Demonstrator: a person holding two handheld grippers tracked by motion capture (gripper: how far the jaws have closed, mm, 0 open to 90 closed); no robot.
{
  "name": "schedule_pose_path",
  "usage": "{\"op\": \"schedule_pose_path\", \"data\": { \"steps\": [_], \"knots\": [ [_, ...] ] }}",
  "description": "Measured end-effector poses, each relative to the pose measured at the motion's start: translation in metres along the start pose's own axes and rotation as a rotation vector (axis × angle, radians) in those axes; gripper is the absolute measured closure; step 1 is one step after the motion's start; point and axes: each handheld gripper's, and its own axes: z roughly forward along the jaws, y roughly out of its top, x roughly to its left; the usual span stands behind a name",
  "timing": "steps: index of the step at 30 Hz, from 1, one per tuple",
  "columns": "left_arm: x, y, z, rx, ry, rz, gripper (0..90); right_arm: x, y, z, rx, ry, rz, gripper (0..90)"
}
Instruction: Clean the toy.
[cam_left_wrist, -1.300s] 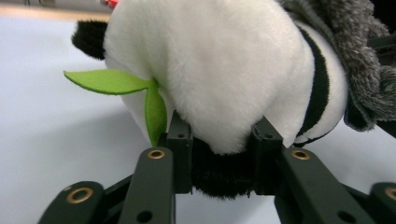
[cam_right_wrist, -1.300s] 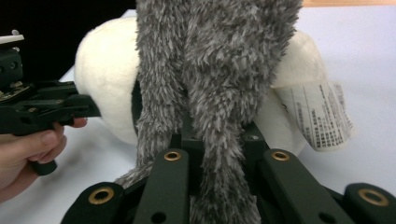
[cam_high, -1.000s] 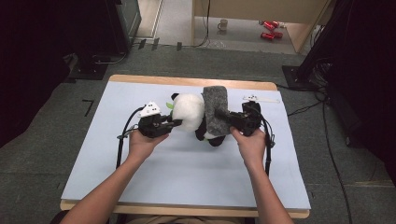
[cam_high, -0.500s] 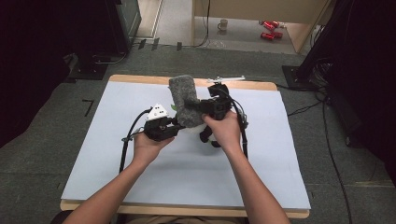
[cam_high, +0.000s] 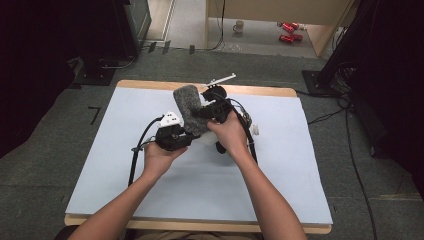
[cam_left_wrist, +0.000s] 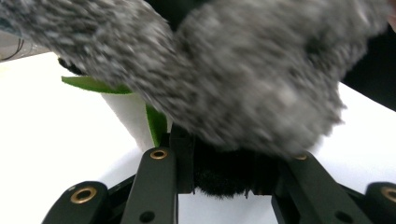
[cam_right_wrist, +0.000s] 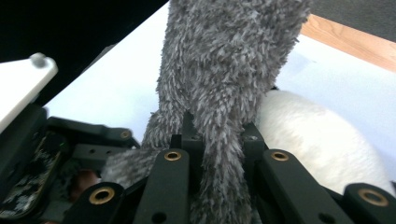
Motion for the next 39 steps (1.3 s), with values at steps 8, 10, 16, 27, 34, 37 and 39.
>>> {"op": "schedule_pose_path", "data": {
  "steps": [8,10,16,27,34,37,39],
  "knots": [
    [-0.002,-0.003,0.000,0.001,-0.013,0.018,69.7,-0.011,0.010,0.003,-0.044,-0.084,0.013,78.6],
    [-0.003,-0.004,0.000,-0.005,-0.017,0.021,69.7,-0.016,0.012,0.002,-0.054,-0.101,0.030,78.6],
    [-0.004,-0.004,-0.001,-0.018,-0.022,0.033,69.4,-0.026,0.016,-0.007,-0.095,-0.144,0.041,78.6],
    [0.000,-0.003,-0.002,-0.031,-0.005,0.030,68.9,0.011,0.017,-0.015,-0.094,0.065,0.053,78.7],
    [-0.003,-0.003,-0.004,-0.013,0.004,0.049,69.0,0.009,0.005,0.019,0.027,0.055,0.041,79.0],
    [-0.003,-0.002,-0.003,-0.013,0.004,0.045,69.1,0.005,0.005,0.021,0.019,0.040,0.017,78.9],
    [-0.003,-0.003,-0.004,-0.012,0.003,0.045,69.1,0.005,0.006,0.022,0.020,0.024,-0.002,78.9]
  ]
}}
